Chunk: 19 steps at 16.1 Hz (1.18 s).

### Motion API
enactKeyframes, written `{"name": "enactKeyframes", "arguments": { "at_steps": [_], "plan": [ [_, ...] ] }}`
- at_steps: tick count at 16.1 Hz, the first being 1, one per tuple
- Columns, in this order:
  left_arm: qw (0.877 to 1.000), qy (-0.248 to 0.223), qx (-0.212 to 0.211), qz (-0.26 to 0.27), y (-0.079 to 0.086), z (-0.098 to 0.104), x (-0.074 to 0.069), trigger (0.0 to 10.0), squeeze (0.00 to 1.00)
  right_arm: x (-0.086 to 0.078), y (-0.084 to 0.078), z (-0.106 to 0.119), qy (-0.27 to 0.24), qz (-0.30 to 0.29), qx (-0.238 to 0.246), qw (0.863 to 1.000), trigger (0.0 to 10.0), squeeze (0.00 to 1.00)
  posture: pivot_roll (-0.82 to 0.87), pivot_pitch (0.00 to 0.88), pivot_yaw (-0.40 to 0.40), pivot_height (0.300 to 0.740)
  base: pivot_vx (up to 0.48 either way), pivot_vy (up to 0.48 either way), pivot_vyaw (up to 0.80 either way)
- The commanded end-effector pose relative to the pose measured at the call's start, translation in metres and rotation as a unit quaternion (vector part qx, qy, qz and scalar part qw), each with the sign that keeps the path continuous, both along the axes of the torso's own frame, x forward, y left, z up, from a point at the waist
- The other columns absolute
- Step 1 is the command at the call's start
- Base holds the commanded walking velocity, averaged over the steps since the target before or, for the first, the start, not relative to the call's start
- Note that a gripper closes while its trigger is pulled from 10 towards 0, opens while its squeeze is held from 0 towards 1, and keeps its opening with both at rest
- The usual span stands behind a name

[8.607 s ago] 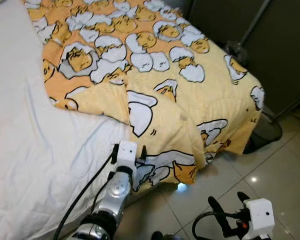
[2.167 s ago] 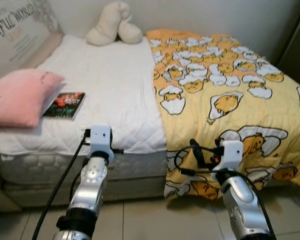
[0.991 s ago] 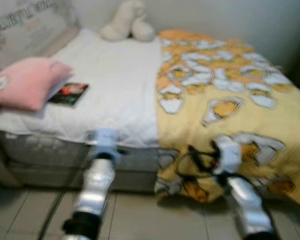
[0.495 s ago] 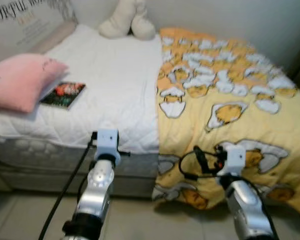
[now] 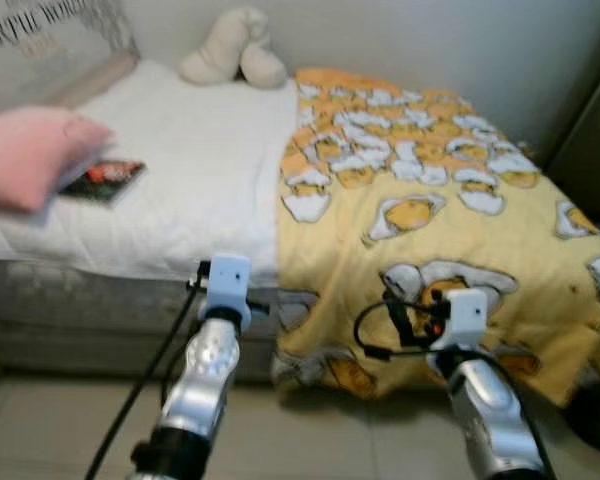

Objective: Clean up the room

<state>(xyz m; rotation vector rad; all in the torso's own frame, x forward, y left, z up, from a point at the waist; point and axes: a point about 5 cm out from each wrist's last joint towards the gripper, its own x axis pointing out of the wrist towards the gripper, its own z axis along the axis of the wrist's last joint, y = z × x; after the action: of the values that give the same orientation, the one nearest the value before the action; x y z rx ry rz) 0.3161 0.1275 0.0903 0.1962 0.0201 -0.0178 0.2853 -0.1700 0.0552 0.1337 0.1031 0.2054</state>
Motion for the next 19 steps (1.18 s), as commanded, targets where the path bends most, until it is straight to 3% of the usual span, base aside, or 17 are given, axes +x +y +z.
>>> {"name": "enactKeyframes", "arguments": {
  "at_steps": [1, 5, 10, 14, 19],
  "plan": [
    [1.000, -0.016, 0.006, -0.002, 0.000, 0.008, 0.003, 10.0, 0.00, 0.004, 0.002, 0.006, -0.012, 0.005, -0.003, 1.000, 10.0, 0.00, 0.11, 0.000, -0.027, 0.740, 0.000, -0.480, 0.00],
    [1.000, -0.001, -0.025, 0.014, 0.007, 0.007, 0.008, 10.0, 0.00, 0.004, 0.000, 0.002, 0.003, -0.010, -0.010, 1.000, 10.0, 0.00, 0.11, 0.000, -0.027, 0.740, 0.000, -0.220, 0.10],
    [0.999, -0.003, 0.022, 0.026, 0.016, 0.009, 0.016, 10.0, 0.00, 0.002, -0.004, 0.003, -0.005, -0.014, -0.012, 1.000, 10.0, 0.00, 0.10, 0.000, -0.029, 0.740, 0.000, 0.000, 0.39],
    [0.999, 0.011, -0.012, 0.045, 0.016, 0.007, 0.020, 10.0, 0.00, 0.003, -0.004, 0.003, -0.002, -0.009, -0.018, 1.000, 10.0, 0.00, 0.09, 0.000, -0.030, 0.740, 0.000, -0.480, 0.48],
    [0.999, 0.013, -0.017, 0.049, 0.012, 0.006, 0.021, 10.0, 0.00, 0.003, -0.002, 0.003, -0.001, -0.004, -0.021, 1.000, 10.0, 0.00, 0.09, 0.000, -0.028, 0.740, 0.000, -0.475, 0.48]
  ]
}}
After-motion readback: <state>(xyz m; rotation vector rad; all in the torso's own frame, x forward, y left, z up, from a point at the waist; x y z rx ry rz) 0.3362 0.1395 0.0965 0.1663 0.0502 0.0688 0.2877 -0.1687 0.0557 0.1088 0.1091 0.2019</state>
